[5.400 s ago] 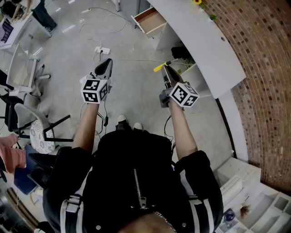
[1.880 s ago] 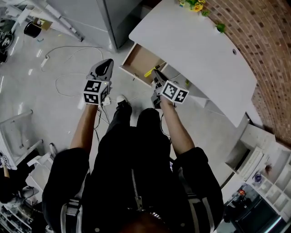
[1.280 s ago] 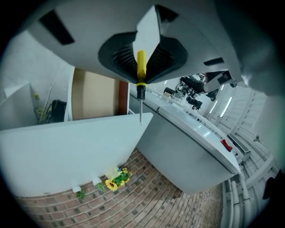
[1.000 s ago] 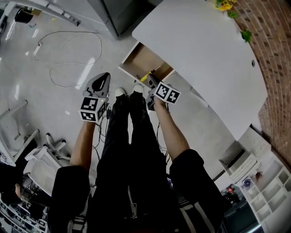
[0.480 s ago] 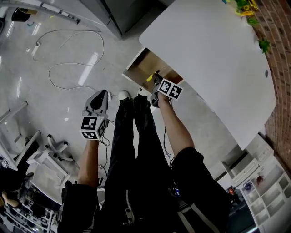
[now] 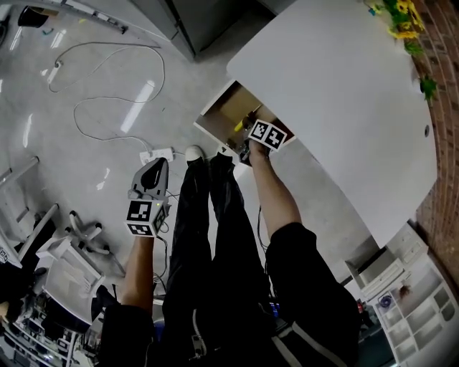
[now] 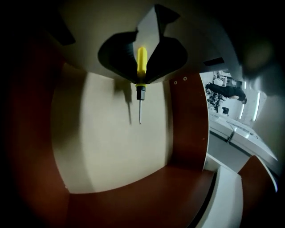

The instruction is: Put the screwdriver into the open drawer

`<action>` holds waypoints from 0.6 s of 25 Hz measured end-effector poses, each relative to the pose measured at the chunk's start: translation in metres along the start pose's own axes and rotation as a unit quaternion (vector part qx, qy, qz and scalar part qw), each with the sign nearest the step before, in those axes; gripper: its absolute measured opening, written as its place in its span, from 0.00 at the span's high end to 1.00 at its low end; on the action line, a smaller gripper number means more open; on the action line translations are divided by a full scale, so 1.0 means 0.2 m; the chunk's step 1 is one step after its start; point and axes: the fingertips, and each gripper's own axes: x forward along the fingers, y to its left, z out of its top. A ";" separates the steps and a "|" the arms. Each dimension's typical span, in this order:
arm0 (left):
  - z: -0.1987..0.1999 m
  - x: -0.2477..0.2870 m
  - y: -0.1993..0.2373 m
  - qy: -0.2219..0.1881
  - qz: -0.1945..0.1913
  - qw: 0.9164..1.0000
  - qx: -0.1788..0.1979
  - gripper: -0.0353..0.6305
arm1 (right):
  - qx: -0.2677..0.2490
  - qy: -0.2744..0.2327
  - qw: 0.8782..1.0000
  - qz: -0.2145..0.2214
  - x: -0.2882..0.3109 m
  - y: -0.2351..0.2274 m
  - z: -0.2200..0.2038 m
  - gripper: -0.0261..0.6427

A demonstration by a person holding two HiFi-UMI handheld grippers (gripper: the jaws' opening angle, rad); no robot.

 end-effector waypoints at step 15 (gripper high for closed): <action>-0.11 -0.07 0.03 0.007 0.004 1.000 -0.004 0.91 | 0.079 -0.024 0.997 0.004 0.04 -0.07 0.02 0.78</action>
